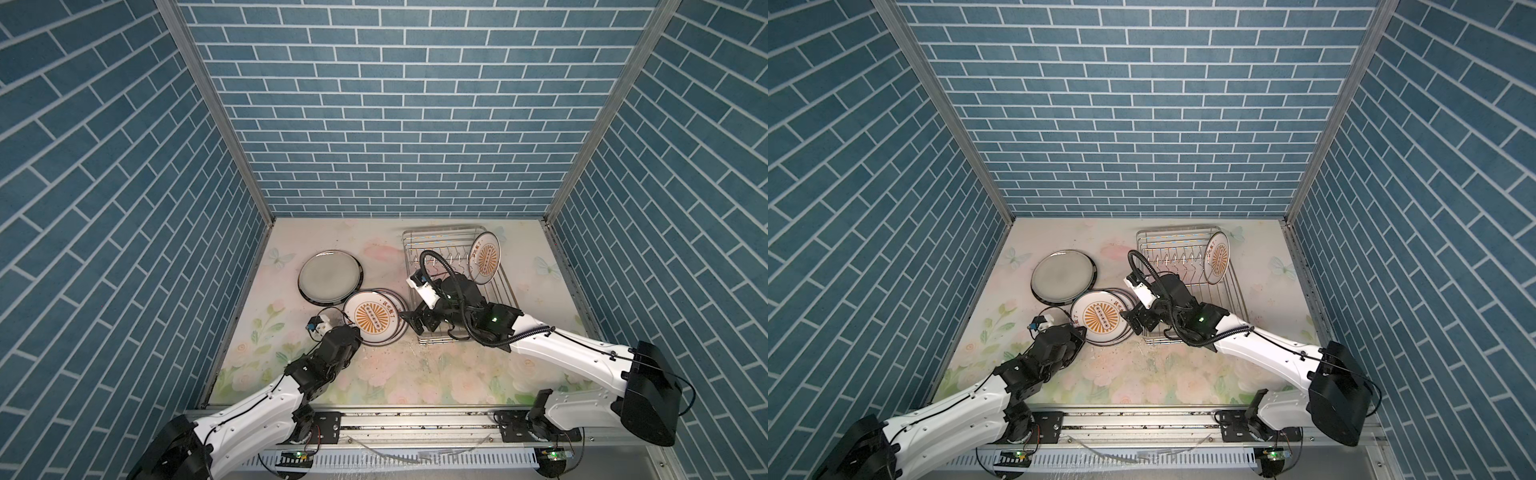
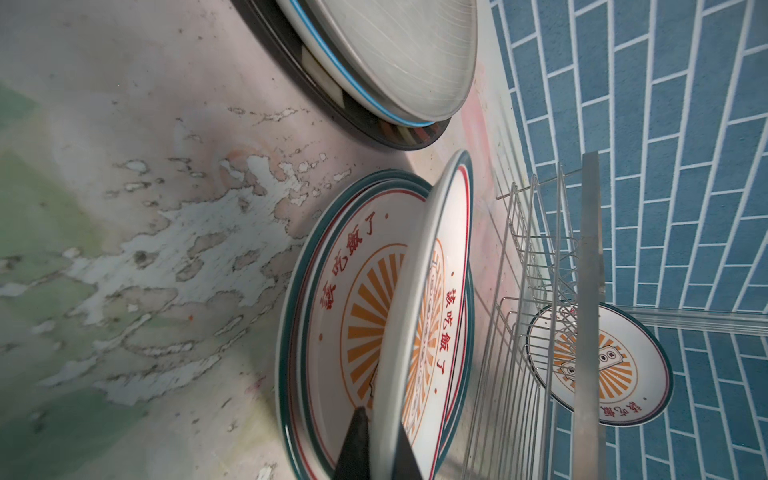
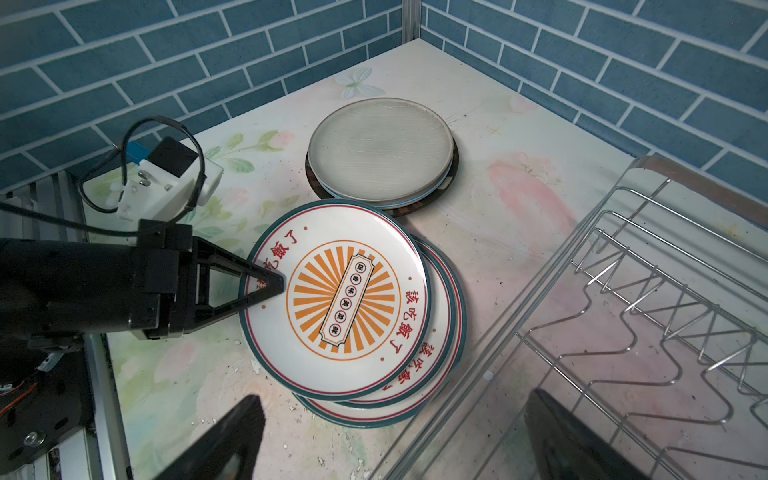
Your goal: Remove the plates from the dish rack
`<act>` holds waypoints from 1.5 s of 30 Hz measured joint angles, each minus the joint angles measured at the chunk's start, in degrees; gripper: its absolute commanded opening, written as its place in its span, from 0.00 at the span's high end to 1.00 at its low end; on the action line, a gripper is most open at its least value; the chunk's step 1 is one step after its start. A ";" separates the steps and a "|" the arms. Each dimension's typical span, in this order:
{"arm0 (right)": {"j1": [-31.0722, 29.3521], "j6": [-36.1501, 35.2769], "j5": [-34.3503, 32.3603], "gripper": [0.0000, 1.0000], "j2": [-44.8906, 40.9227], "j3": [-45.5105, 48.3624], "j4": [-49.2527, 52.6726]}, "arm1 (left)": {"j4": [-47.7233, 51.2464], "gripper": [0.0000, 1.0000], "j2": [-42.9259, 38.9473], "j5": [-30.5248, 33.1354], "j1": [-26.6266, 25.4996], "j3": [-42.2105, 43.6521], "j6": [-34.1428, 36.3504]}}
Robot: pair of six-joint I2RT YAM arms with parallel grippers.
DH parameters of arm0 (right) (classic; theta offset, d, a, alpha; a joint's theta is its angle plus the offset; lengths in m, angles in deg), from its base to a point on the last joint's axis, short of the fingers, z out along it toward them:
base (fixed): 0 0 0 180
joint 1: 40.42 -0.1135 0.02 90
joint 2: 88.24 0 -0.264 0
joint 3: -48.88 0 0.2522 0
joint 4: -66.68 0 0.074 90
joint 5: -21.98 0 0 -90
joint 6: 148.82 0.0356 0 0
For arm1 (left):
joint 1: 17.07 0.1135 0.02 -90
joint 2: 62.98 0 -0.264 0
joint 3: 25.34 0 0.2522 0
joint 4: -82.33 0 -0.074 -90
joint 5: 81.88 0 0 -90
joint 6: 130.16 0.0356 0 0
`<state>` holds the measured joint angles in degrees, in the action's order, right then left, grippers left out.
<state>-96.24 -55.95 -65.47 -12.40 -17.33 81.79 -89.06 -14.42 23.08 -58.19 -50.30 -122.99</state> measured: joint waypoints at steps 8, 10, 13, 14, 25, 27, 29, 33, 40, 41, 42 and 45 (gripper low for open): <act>-1.22 -0.39 -0.11 0.02 3.39 -2.14 0.61 | -3.34 1.00 4.28 -1.75 0.90 -0.81 -0.59; -1.36 -0.39 -0.33 0.02 3.43 -2.14 0.85 | -3.82 0.96 4.72 -1.97 1.01 -0.83 -0.92; -1.51 -0.42 -0.72 0.02 3.43 -2.14 0.87 | -4.13 0.91 4.94 -2.21 1.09 -0.83 -1.33; -1.57 -0.42 -0.87 0.02 3.43 -2.14 0.92 | -4.13 0.89 4.94 -2.23 1.09 -0.83 -1.38; -2.01 -1.49 -2.64 0.02 3.43 -2.14 1.27 | -4.15 0.77 6.36 -2.67 1.31 -1.31 -1.46; -2.03 -1.70 -2.80 0.02 3.43 -2.14 1.27 | -4.00 0.71 6.54 -2.69 1.42 -1.66 -1.38; -2.05 -1.79 -2.91 0.02 3.43 -2.14 1.29 | -3.61 0.69 6.54 -2.67 1.49 -2.23 -1.53; -2.08 -1.88 -3.41 0.02 3.43 -2.14 1.38 | -2.67 0.67 6.97 -2.64 1.51 -3.39 -1.33; -2.29 -1.88 -4.09 0.02 3.43 -2.14 2.05 | 1.68 0.63 9.11 -2.62 1.51 -6.62 -0.92; -2.32 -1.88 -4.26 0.02 3.43 -2.14 2.19 | 2.19 0.63 9.64 -2.62 1.51 -7.19 -0.85; -2.32 -1.88 -4.37 0.02 3.43 -2.14 2.29 | 2.99 0.63 10.21 -2.62 1.51 -7.89 -0.76; -2.32 -1.88 -4.70 0.02 3.43 -2.14 2.58 | 4.33 0.63 11.72 -2.62 1.51 -9.20 -0.70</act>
<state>-98.55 -57.83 -70.17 -8.97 -19.47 84.37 -84.73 -2.71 20.46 -56.69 -59.50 -123.69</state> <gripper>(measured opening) 0.978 0.368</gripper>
